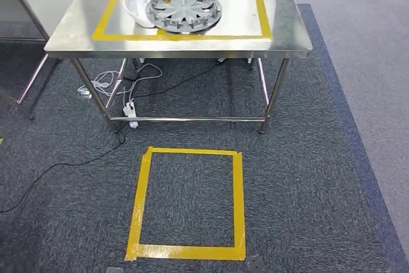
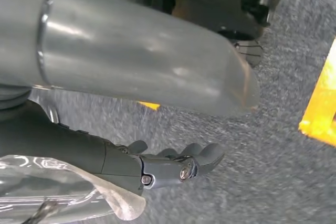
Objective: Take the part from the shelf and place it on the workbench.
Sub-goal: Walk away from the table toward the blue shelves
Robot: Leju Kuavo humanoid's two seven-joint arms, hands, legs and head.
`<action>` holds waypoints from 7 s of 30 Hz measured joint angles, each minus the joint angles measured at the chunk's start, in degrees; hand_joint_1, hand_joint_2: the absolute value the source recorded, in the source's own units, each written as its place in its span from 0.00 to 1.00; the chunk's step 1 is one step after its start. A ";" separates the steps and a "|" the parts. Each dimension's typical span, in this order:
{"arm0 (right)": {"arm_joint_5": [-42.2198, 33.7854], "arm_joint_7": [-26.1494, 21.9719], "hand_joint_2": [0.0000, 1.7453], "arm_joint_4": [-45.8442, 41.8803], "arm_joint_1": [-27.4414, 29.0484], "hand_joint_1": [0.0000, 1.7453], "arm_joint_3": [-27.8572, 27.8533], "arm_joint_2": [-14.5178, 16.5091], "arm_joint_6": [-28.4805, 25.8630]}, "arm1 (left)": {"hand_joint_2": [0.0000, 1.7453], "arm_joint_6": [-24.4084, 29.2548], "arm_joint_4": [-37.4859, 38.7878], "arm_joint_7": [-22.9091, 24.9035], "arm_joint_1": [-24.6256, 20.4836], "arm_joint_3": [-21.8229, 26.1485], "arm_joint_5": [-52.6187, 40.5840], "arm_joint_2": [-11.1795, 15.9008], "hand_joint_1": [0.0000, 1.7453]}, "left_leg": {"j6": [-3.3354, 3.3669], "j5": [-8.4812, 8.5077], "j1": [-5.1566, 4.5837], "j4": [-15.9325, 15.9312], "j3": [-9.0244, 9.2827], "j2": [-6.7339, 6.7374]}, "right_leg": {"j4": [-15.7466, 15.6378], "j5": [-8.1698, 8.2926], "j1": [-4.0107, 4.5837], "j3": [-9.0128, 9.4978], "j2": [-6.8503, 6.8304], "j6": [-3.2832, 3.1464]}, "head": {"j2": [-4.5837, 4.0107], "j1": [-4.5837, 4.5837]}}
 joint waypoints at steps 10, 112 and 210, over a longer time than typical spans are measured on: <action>1.04 0.83 0.00 0.18 -0.09 0.00 1.81 -0.38 -0.01 | 0.00 -0.45 0.00 0.77 0.19 -0.08 -1.97 -0.38 0.00 | 2.73 1.21 -0.05 -1.27 -1.62 -3.81 | 17.14 -7.74 -0.04 -7.67 2.71 1.49 | 0.00 0.22; -5.74 7.53 0.00 0.46 -0.80 0.00 -13.39 -0.59 6.72 | 0.00 1.40 0.00 -1.05 0.64 0.04 -3.60 0.52 0.00 | 1.46 0.93 0.26 1.14 -3.82 -9.18 | 3.12 -1.64 -0.71 -1.32 7.70 1.74 | 0.00 0.23; 11.50 10.58 0.00 1.20 -0.19 0.00 2.44 -0.51 15.39 | 0.00 -0.74 -0.02 1.16 0.64 -1.15 -10.61 -0.85 0.00 | -1.23 -6.71 0.80 17.88 -11.92 -3.59 | 1.90 -2.47 -0.87 0.00 0.64 -0.20 | 0.00 -0.05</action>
